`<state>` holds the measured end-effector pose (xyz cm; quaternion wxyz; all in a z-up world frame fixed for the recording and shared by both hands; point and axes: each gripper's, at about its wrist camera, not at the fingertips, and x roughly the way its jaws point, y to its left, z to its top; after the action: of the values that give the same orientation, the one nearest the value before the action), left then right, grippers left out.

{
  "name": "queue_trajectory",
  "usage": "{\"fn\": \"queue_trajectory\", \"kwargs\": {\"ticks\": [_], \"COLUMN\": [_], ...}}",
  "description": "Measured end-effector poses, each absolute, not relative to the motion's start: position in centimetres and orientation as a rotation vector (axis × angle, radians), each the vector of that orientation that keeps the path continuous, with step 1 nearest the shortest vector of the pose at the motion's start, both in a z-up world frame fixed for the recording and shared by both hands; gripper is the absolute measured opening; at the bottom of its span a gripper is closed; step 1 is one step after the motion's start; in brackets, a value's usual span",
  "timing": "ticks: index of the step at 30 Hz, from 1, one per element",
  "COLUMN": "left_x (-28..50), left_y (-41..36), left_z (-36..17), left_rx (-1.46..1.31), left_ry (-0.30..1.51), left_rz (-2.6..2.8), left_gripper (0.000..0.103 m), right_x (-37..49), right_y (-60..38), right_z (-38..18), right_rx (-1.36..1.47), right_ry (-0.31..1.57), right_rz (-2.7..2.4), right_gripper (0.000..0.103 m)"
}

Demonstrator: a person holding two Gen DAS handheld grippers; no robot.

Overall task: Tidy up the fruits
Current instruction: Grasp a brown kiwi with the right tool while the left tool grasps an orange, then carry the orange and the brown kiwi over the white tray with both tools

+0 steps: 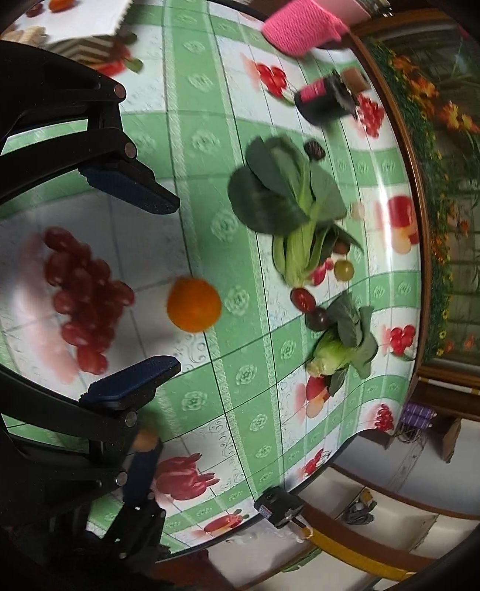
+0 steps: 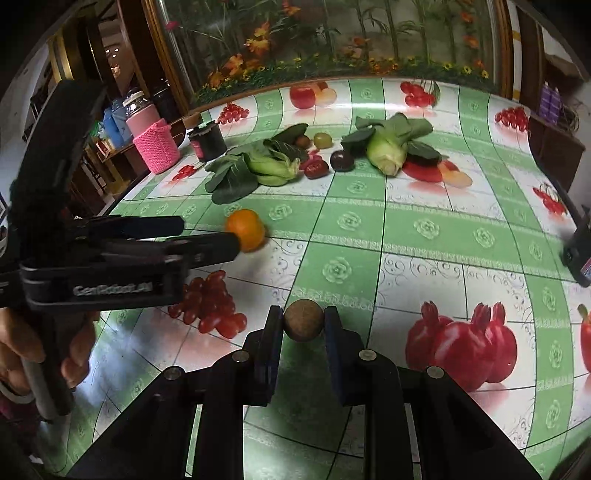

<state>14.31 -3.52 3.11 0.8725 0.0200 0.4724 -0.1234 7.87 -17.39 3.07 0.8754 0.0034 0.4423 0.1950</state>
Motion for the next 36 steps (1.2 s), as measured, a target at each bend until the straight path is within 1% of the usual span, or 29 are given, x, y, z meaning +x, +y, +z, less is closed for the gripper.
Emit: {"fn": "queue_trajectory", "kwargs": {"ticks": [5,6,7,8,9,10,18,28,36], "left_x": [15.5,15.6,15.7,15.8,15.8,15.7,14.2,7.5,2.9], "left_y": [-4.5,-4.5,-4.5,-4.5,-4.5,-4.5,-2.4,0.8,3.0], "left_z": [2.0,1.8,1.6,1.5,1.6,1.6,2.0,4.5,4.8], "left_rx": [0.067,0.069,0.070,0.074,0.078,0.085,0.023,0.022,0.034], "left_ry": [0.986,0.985,0.989,0.984,0.975,0.970,0.987,0.958,0.938], "left_rz": [-0.242,-0.239,-0.232,-0.223,-0.219,-0.216,-0.231,-0.196,-0.129], "left_gripper": [0.078,0.069,0.052,0.050,0.035,0.030,0.030,0.030,0.030], "right_x": [7.9,8.0,8.0,8.0,8.0,8.0,7.8,5.3,1.7], "right_y": [-17.3,-17.3,-17.3,-17.3,-17.3,-17.4,-16.9,-14.6,-12.2], "right_z": [2.6,2.5,2.5,2.4,2.3,2.3,2.5,4.7,5.6], "right_rx": [0.010,0.009,0.007,0.005,0.006,0.007,-0.010,-0.046,-0.075], "right_ry": [0.927,0.931,0.932,0.936,0.940,0.940,0.936,0.904,0.894], "right_rz": [0.419,0.421,0.422,0.422,0.422,0.423,0.436,0.506,0.554], "right_gripper": [0.024,0.023,0.023,0.023,0.023,0.023,0.023,0.023,0.023]}}
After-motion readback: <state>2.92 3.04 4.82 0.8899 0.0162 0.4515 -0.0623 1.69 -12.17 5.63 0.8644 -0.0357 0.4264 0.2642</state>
